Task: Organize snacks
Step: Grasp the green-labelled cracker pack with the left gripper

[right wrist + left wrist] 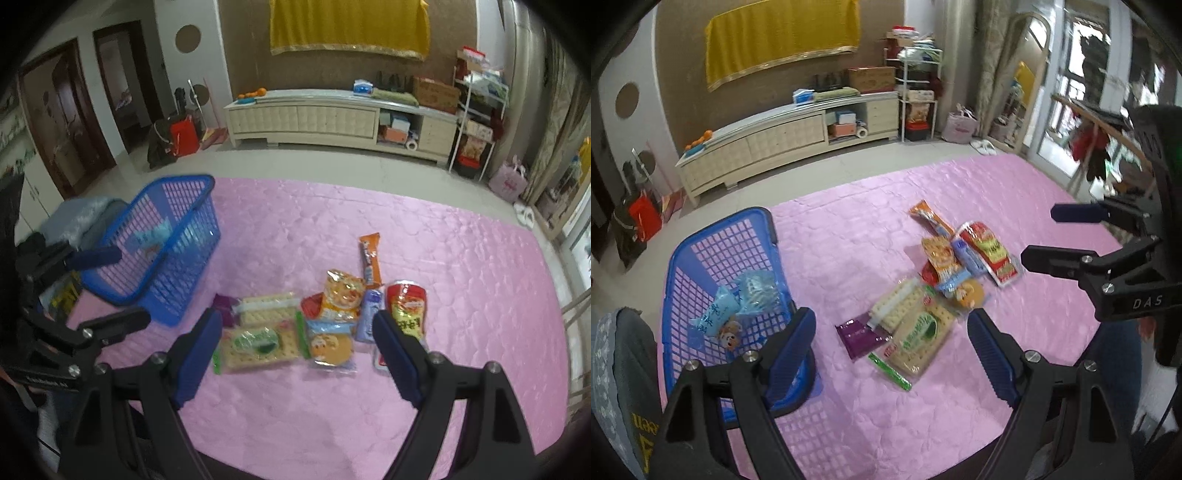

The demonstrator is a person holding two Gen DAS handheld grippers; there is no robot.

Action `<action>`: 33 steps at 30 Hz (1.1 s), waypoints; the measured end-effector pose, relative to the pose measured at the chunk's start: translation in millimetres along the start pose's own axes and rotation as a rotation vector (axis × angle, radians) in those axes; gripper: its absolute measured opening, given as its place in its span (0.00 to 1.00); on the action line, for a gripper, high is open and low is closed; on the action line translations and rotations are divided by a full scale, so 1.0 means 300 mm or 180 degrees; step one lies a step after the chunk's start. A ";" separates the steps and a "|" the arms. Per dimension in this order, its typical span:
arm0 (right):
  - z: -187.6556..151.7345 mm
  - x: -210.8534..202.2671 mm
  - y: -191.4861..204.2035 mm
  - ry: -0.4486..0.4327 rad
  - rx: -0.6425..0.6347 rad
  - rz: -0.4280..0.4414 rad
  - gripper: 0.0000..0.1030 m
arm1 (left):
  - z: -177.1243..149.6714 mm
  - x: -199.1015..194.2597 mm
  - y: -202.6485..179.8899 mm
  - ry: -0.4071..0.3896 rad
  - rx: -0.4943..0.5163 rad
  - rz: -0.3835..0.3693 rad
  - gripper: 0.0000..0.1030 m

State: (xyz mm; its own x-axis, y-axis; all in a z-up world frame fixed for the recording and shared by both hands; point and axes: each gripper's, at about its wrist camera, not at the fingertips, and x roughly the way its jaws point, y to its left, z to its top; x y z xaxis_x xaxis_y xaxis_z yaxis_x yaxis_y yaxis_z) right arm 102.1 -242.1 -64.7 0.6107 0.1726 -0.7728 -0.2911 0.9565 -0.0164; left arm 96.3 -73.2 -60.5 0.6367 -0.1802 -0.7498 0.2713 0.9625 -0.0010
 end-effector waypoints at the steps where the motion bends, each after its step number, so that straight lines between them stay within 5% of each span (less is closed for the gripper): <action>1: -0.014 0.005 -0.001 0.0015 -0.0001 -0.0006 0.84 | -0.014 0.007 -0.014 0.0002 0.0055 -0.0001 0.80; 16: -0.225 0.084 -0.078 0.0114 0.0235 -0.0101 0.84 | -0.152 0.152 -0.135 0.0253 0.0366 -0.0196 0.80; 33: -0.311 0.256 -0.150 0.0329 0.0282 -0.0262 0.84 | -0.133 0.430 -0.140 0.0709 0.0641 -0.0171 0.80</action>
State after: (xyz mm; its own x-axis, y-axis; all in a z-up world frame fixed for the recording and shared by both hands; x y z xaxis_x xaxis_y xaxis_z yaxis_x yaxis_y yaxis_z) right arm 93.5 -293.9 -182.3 0.5495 0.0721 -0.8324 -0.1742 0.9843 -0.0298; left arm 138.3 -128.8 -183.6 0.4497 -0.1594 -0.8788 0.4520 0.8893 0.0700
